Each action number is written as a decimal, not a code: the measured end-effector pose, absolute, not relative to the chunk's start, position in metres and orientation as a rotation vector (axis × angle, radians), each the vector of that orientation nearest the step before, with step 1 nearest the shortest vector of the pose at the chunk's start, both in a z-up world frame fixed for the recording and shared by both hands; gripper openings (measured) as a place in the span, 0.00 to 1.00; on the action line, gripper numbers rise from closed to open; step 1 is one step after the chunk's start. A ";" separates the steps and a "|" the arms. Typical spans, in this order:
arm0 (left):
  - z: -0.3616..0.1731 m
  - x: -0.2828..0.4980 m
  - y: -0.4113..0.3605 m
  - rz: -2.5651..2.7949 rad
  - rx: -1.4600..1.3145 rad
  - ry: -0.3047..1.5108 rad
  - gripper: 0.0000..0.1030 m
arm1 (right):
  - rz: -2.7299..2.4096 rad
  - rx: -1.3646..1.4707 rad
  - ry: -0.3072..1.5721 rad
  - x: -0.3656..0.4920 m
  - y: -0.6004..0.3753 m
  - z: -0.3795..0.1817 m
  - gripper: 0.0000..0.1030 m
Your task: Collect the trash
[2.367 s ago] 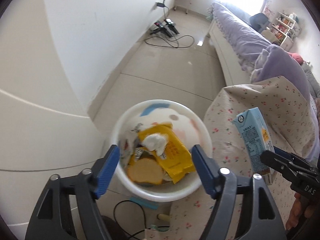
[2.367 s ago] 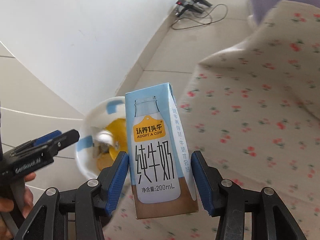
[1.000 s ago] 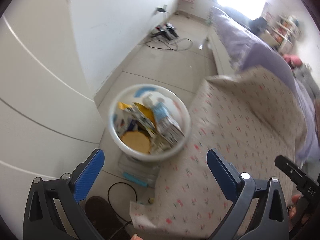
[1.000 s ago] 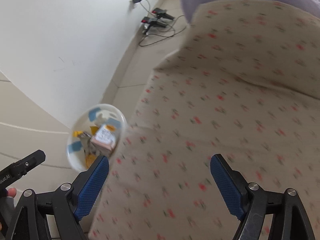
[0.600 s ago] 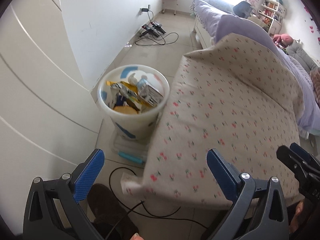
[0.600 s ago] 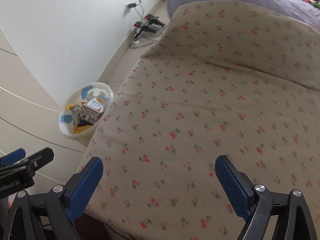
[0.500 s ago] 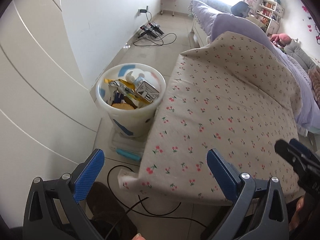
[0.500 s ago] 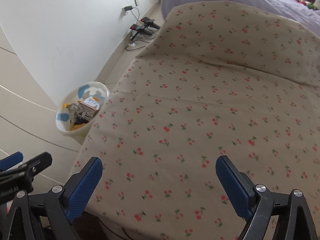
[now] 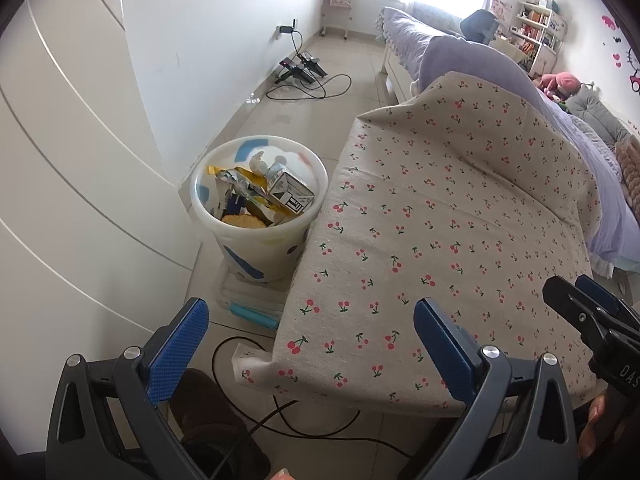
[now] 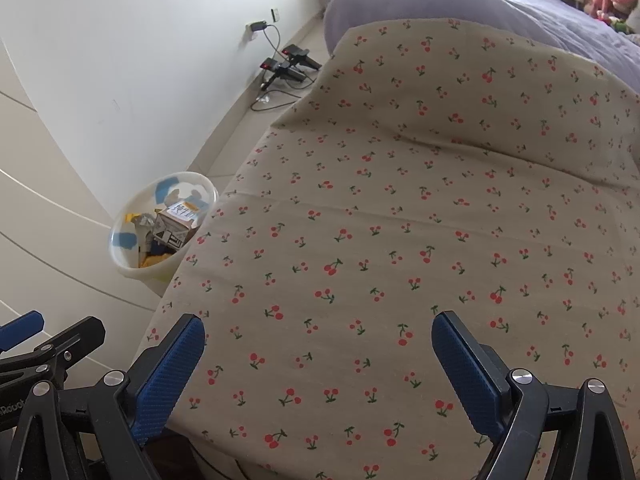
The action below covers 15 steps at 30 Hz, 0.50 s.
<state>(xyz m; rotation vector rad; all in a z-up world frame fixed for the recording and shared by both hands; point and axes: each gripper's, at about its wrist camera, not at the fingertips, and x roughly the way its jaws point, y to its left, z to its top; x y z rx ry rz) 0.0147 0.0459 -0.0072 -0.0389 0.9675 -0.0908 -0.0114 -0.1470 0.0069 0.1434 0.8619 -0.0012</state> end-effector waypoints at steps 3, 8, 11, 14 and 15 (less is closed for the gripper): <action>-0.004 0.013 0.047 -0.079 -0.034 0.950 1.00 | -0.008 0.143 0.858 -0.012 -0.148 0.008 0.92; -0.001 0.012 0.046 -0.074 -0.023 0.933 1.00 | -0.007 0.140 0.856 -0.013 -0.149 0.009 0.92; 0.000 0.011 0.046 -0.079 -0.023 0.931 1.00 | -0.006 0.139 0.856 -0.013 -0.149 0.009 0.92; 0.000 0.011 0.047 -0.081 -0.023 0.929 1.00 | -0.007 0.139 0.856 -0.013 -0.148 0.009 0.92; 0.000 0.011 0.046 -0.081 -0.024 0.928 1.00 | -0.007 0.138 0.855 -0.013 -0.147 0.009 0.92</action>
